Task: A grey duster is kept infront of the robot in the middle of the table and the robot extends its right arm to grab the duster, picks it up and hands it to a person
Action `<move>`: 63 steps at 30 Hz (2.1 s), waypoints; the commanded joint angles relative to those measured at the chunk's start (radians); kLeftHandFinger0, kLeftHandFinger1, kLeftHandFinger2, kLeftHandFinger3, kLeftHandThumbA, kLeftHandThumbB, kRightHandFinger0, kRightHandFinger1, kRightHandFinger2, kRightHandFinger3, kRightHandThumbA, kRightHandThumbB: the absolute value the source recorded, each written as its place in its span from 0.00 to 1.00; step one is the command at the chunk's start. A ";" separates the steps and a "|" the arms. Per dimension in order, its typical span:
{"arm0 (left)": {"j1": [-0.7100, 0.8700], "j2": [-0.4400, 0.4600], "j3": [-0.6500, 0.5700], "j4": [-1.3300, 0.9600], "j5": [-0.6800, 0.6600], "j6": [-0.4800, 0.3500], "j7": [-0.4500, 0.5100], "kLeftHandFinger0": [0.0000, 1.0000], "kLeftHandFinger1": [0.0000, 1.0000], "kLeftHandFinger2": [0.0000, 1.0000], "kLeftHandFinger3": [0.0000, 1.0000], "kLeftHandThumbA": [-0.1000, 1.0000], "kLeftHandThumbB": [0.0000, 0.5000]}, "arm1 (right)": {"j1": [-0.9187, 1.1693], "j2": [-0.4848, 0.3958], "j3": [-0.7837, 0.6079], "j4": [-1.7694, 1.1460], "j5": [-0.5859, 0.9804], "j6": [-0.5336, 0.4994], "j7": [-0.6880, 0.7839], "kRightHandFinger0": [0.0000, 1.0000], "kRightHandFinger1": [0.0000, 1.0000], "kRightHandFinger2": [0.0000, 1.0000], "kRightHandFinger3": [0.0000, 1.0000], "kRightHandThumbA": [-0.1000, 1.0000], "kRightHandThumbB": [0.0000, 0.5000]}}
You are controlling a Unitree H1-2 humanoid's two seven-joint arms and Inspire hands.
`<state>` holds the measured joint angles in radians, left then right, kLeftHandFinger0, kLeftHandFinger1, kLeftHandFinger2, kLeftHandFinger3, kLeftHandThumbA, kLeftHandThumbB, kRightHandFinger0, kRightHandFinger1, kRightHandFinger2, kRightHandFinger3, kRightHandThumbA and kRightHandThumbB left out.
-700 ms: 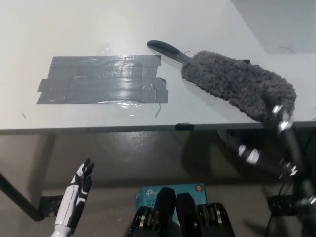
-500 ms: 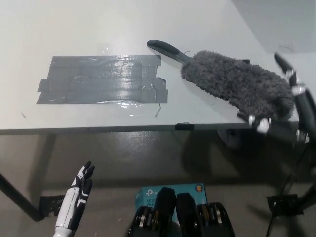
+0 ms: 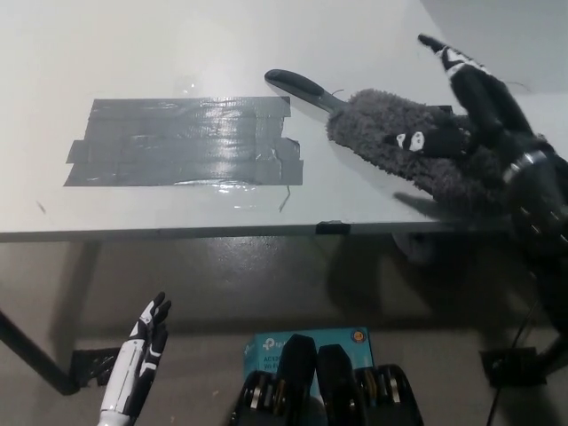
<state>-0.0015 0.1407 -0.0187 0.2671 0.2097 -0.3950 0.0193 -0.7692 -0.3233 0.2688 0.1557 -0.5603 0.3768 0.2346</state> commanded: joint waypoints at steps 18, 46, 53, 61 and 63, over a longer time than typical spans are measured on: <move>-0.001 -0.002 0.018 -0.016 -0.005 -0.075 0.033 1.00 1.00 1.00 1.00 1.00 0.63 | -0.250 0.064 0.059 0.498 -0.082 0.081 -0.041 1.00 1.00 1.00 1.00 1.00 0.85; -0.026 -0.004 0.029 -0.025 -0.026 -0.067 0.015 1.00 1.00 1.00 1.00 1.00 0.65 | -0.271 0.049 0.180 0.756 -0.094 0.006 0.046 1.00 1.00 1.00 1.00 0.94 0.90; -0.036 -0.001 0.028 -0.022 -0.017 -0.072 0.016 1.00 1.00 1.00 1.00 1.00 0.64 | -0.269 0.057 0.164 0.833 -0.071 -0.033 -0.052 0.26 0.34 0.45 0.74 0.00 0.43; -0.043 0.002 0.029 -0.028 -0.021 -0.064 0.012 1.00 1.00 1.00 1.00 1.00 0.64 | -0.243 0.060 0.116 0.802 -0.030 -0.091 -0.131 0.01 0.12 0.25 0.44 0.00 0.40; -0.047 0.003 0.030 -0.024 -0.012 -0.070 0.018 1.00 1.00 1.00 1.00 1.00 0.64 | -0.241 0.062 0.096 0.800 -0.015 -0.110 -0.140 0.00 0.03 0.17 0.35 0.00 0.39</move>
<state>-0.0260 0.1347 0.0048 0.2675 0.2005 -0.4337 0.0182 -1.0209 -0.2599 0.4008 0.9649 -0.6314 0.3301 0.1288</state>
